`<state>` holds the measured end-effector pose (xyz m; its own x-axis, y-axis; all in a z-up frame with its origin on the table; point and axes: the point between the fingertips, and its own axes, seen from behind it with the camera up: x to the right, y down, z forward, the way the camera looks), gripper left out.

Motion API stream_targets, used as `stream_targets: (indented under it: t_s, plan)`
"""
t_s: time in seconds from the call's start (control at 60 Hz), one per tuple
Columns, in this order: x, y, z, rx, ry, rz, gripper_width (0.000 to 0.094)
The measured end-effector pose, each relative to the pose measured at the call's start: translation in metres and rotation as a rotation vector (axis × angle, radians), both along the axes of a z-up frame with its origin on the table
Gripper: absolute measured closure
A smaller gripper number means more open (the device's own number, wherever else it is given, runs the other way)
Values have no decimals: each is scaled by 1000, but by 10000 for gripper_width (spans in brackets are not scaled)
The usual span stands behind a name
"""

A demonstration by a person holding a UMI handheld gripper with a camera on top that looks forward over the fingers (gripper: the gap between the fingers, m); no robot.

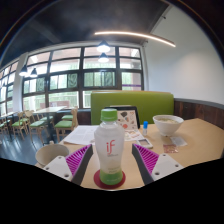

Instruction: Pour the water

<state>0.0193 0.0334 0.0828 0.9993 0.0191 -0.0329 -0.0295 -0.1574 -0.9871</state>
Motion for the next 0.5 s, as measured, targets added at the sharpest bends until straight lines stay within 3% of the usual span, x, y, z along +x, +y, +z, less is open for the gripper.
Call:
stream_targets:
  t_s: [0.5]
  plan:
    - [12,-219,30,19,0,84,109]
